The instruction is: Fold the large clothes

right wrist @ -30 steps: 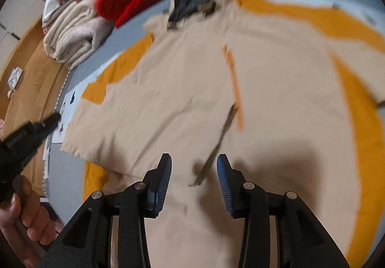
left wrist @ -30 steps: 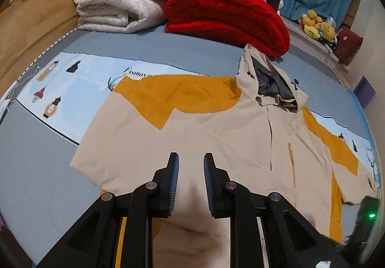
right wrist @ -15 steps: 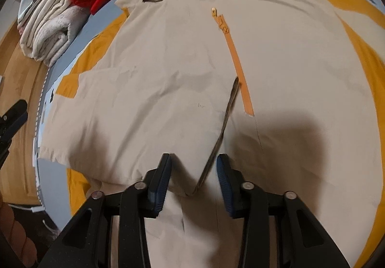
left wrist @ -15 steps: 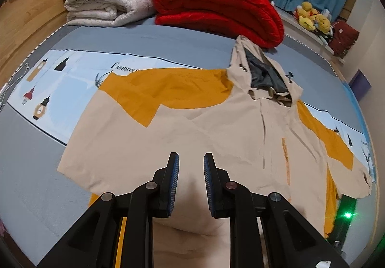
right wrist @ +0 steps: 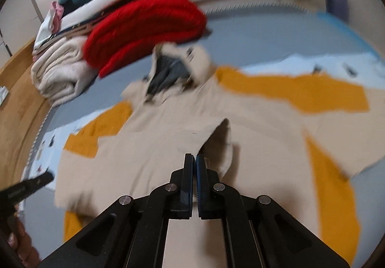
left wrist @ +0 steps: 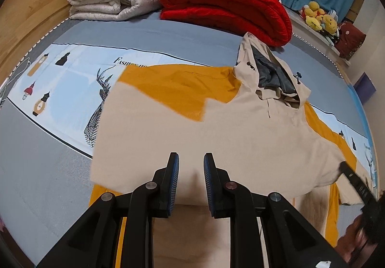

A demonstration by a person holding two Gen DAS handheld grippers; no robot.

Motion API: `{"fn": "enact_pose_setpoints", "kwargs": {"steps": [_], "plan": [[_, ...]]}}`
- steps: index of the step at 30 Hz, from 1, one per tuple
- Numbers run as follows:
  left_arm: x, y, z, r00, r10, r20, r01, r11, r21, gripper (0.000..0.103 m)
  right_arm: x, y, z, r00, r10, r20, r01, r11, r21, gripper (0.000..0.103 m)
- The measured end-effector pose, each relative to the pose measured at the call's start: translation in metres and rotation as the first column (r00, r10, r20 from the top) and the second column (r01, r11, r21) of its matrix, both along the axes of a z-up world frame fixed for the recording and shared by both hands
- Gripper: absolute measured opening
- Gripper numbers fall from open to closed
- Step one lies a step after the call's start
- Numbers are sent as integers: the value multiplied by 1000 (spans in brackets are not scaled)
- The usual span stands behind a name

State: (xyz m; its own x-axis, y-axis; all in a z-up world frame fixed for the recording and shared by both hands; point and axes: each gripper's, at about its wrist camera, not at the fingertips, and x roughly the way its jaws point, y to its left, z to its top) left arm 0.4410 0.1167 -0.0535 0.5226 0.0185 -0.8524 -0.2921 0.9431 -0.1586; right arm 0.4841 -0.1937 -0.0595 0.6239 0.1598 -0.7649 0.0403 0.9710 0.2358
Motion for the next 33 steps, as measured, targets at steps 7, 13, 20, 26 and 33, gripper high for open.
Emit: {"fn": "enact_pose_setpoints", "kwargs": {"steps": [7, 13, 20, 26, 33], "plan": [[6, -5, -6, 1000, -24, -17, 24, 1000, -11, 19, 25, -69, -3, 987, -158, -9, 157, 985, -69, 3], [7, 26, -12, 999, 24, -41, -27, 996, -82, 19, 30, -94, -6, 976, -218, -18, 216, 972, -92, 3], [-1, 87, -22, 980, 184, -78, -192, 973, -126, 19, 28, -109, 5, 966, -257, 28, 258, 958, -127, 3], [-3, 91, -35, 974, 190, -123, -209, 963, -169, 19, 25, -136, 4, 933, -360, 8, 360, 929, -88, 12], [5, 71, -47, 980, 134, -147, -158, 973, -169, 19, 42, -136, -39, 959, -221, -180, 245, 962, 124, 31]]}}
